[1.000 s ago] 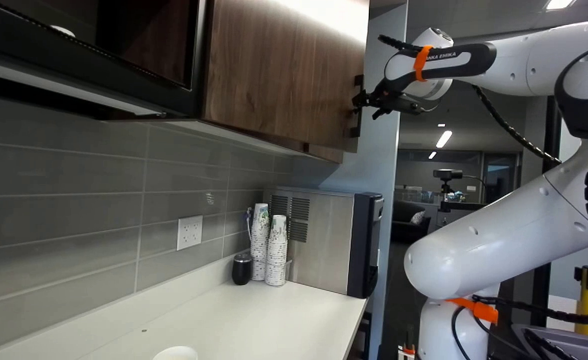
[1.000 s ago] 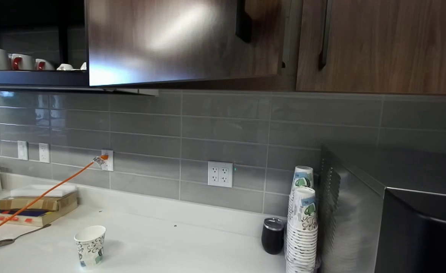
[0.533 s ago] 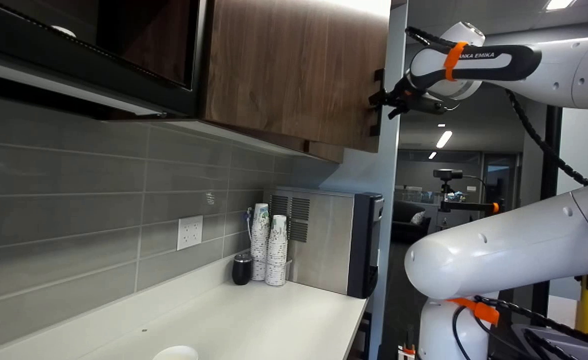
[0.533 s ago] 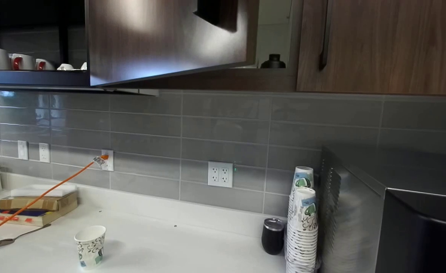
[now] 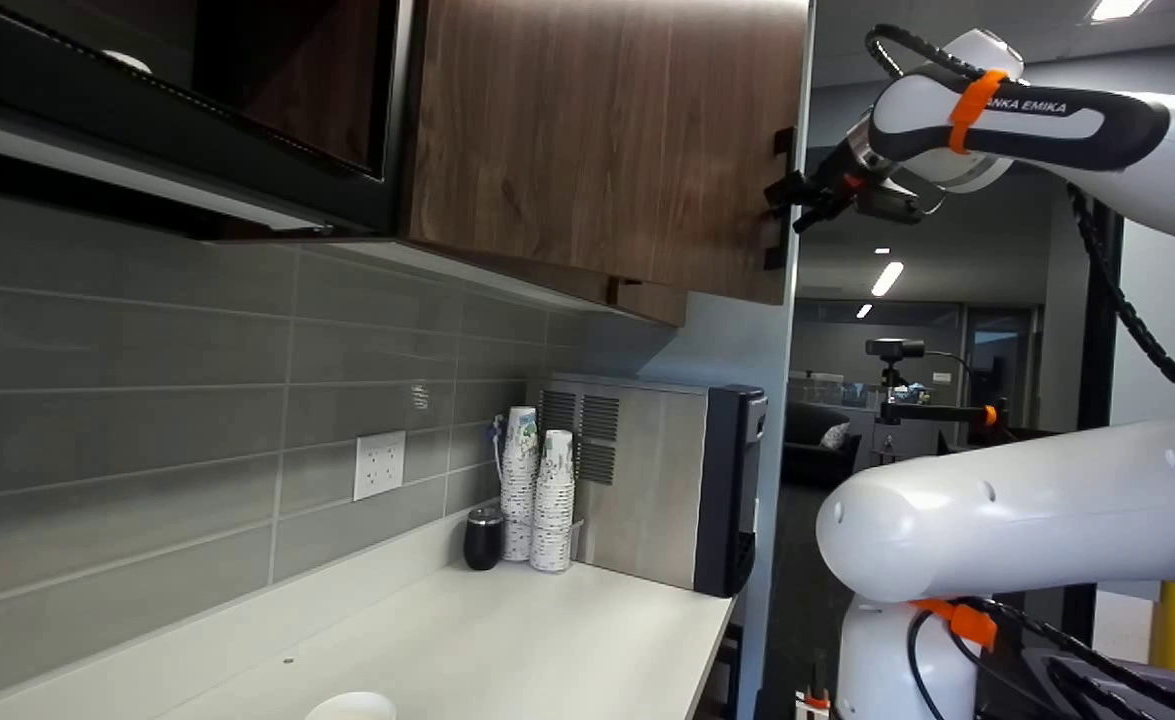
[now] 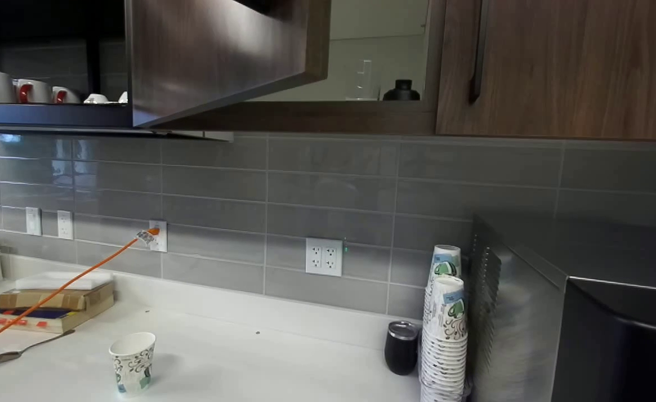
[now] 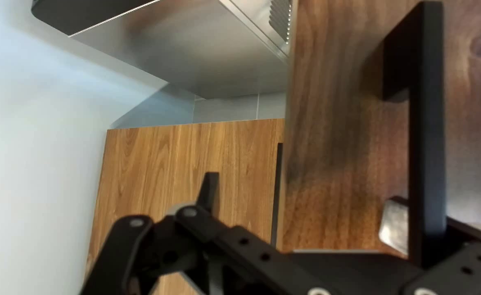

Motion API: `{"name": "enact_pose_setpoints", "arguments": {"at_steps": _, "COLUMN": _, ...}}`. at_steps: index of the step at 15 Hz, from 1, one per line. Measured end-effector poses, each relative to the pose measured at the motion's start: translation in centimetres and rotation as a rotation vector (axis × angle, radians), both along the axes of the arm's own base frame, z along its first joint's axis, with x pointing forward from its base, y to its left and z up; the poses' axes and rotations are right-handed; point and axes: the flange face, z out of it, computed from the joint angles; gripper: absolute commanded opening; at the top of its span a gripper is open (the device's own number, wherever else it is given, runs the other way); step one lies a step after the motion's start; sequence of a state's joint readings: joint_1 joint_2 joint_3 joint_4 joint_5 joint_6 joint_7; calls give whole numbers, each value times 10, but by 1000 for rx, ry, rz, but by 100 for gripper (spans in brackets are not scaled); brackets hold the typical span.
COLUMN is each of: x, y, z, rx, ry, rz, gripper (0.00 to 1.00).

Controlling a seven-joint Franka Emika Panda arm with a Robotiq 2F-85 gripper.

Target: Open and close the cabinet

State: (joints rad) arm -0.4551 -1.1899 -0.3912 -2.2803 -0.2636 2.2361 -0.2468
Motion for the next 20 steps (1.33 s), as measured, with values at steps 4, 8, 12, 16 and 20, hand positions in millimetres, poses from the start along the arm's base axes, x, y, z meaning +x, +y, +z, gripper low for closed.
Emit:
{"name": "enact_pose_setpoints", "arguments": {"at_steps": 4, "x": -20, "y": 7, "z": 0, "rx": -11, "ry": 36, "rz": 108, "gripper": 100}}
{"name": "enact_pose_setpoints", "arguments": {"at_steps": 8, "x": -37, "y": 11, "z": -13, "rx": 7, "ry": 107, "rz": 223, "gripper": 100}}
{"name": "enact_pose_setpoints", "arguments": {"at_steps": 12, "x": -48, "y": 13, "z": -24, "rx": 25, "ry": 155, "rz": 317, "gripper": 100}}
{"name": "enact_pose_setpoints", "arguments": {"at_steps": 16, "x": -61, "y": 15, "z": -39, "rx": 42, "ry": 230, "rz": 417, "gripper": 100}}
{"name": "enact_pose_setpoints", "arguments": {"at_steps": 20, "x": -71, "y": 17, "z": -50, "rx": 46, "ry": 266, "rz": 489, "gripper": 100}}
